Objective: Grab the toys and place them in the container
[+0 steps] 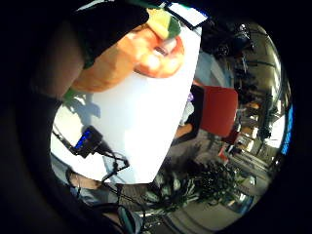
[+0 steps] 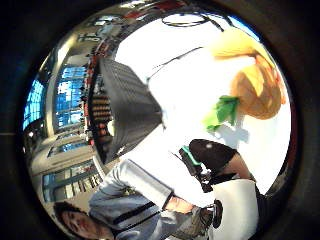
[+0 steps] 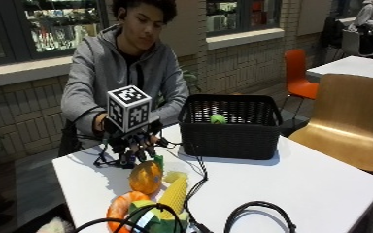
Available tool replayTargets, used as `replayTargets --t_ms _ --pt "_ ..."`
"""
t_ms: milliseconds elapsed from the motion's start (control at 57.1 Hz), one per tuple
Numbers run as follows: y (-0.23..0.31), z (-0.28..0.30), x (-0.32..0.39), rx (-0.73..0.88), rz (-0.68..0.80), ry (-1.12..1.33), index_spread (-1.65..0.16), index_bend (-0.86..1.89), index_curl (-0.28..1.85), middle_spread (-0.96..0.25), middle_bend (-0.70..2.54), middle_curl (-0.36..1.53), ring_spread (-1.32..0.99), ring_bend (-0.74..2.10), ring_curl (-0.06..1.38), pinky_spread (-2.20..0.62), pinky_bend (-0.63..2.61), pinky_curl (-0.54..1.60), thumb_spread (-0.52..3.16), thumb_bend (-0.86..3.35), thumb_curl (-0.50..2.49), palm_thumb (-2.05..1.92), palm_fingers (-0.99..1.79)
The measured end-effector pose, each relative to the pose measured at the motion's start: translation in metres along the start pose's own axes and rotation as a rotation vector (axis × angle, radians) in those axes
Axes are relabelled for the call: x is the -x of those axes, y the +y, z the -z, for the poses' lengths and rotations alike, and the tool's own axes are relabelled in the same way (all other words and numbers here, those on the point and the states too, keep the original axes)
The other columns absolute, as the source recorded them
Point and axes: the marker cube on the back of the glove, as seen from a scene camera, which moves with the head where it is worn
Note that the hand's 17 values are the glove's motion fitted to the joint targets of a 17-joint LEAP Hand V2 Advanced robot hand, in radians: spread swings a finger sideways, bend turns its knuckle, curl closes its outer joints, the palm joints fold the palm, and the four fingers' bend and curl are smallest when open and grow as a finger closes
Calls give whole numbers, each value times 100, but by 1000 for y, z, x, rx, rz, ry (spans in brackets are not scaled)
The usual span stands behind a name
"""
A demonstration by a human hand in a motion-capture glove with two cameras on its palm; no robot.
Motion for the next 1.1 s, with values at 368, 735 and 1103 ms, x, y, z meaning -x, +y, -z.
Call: replayTargets --t_ms 368,735,1103 --pt "-40 -55 -23 -18 294 249 -28 5 14 4 13 25 -5 17 33 4 80 40 126 7 40 36 -30" --pt "-48 -60 0 -220 333 209 -29 25 24 -9 31 36 -24 55 43 -9 79 37 164 31 42 63 53" --pt "-19 35 49 -492 471 21 -31 40 42 -24 49 55 -41 81 62 -27 90 46 159 52 55 80 54"
